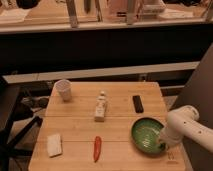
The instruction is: Pick up the ceramic bowl
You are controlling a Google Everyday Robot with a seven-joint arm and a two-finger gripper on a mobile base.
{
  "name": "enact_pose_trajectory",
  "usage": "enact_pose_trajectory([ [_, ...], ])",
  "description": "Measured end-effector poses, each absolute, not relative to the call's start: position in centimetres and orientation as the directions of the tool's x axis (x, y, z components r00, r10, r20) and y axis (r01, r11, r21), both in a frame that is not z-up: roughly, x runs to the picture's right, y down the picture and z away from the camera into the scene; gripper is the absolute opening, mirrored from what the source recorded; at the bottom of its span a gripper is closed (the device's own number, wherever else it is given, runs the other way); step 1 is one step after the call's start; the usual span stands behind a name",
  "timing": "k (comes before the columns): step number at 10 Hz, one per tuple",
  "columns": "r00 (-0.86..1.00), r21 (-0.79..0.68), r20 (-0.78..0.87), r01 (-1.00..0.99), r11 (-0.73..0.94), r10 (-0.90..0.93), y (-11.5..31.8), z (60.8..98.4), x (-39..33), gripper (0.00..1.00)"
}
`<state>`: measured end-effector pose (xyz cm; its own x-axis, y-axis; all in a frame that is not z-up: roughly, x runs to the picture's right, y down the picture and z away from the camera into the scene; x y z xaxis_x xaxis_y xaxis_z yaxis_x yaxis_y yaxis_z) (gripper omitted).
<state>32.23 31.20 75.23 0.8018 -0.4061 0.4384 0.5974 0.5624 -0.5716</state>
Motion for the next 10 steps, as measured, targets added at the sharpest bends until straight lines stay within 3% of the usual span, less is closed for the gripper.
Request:
enact_pose_trajectory([
  [10,0.803,-0.580,0.434,0.596,0.556,-0.408,30.82,74.73,32.53,0.05],
])
